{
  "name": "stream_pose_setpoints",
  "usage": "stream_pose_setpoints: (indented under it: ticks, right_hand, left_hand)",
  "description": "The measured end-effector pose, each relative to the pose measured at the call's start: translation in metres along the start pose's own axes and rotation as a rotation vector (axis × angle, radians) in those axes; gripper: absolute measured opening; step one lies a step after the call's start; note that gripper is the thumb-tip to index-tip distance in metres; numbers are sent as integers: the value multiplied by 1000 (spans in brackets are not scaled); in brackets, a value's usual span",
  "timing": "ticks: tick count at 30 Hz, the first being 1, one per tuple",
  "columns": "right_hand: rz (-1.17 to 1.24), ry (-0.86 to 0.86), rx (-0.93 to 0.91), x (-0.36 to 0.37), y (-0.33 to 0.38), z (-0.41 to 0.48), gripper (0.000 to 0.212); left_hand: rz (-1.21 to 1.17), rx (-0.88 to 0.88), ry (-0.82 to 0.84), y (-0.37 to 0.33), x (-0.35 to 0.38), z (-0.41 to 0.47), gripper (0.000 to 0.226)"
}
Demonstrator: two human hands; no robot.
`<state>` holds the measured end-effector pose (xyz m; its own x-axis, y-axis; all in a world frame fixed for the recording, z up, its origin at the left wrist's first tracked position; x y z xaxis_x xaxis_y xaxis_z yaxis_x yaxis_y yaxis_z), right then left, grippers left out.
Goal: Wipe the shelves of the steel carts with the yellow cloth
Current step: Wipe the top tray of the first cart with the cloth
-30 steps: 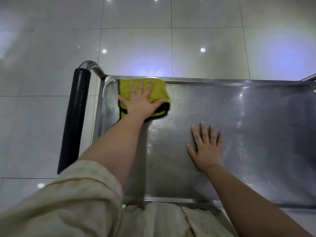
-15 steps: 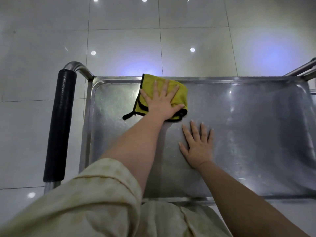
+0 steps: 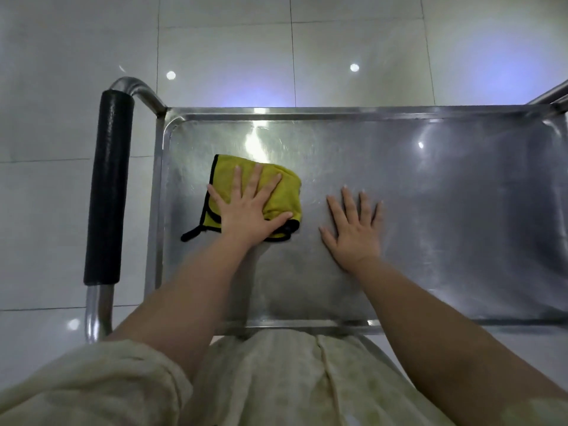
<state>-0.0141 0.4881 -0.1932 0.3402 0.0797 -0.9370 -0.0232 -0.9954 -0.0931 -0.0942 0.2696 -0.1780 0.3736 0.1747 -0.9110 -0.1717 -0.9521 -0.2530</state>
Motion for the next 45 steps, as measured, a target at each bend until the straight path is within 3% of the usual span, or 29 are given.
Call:
stream_pose_setpoints:
  ticks: [5, 12, 15, 19, 25, 30, 34, 39, 42, 45]
  right_hand:
    - [-35, -3, 9, 4, 0, 1, 70]
    - [26, -68, -18, 6, 0, 1, 70]
    - [30, -69, -28, 7, 1, 0, 69]
    - [25, -67, -33, 6, 1, 1, 68]
    - [77, -61, -48, 3, -4, 1, 65]
    - [95, -144, -47, 1, -2, 0, 68]
    - [85, -178, -49, 2, -5, 2, 69]
    - [101, -87, -61, 1, -5, 3, 57]
    - [170, -99, -65, -2, -5, 2, 47]
    - [171, -97, -58, -2, -4, 1, 51]
  left_hand:
    - [3, -31, -19, 7, 17, -57, 84]
    - [48, 167, -2, -33, 67, -164, 84]
    - [52, 129, 4, -40, 72, -178, 83]
    - [58, 23, 0, -48, 63, -144, 84]
    - [-21, -143, -55, -55, 26, -23, 84]
    - [-69, -154, -49, -77, -5, 85, 85]
    - [-71, -137, -61, -92, -14, 121, 85]
    - [-71, -40, -97, -82, -4, 78, 81]
    - [-89, -69, -110, -67, 10, 19, 77]
    - [-57, -75, -85, -58, 35, -54, 79]
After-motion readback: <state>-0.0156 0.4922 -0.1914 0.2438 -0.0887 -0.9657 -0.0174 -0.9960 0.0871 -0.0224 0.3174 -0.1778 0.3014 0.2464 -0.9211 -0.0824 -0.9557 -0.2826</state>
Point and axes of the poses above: each hand's wrist, its own z-axis towards the middle knuckle, its own x-axis out of the palm, y = z × x, the point moved 6 cm from there along z, towards the middle knuckle, and after that the axes turned 8 degrees about -z, right-handed, at the moved point
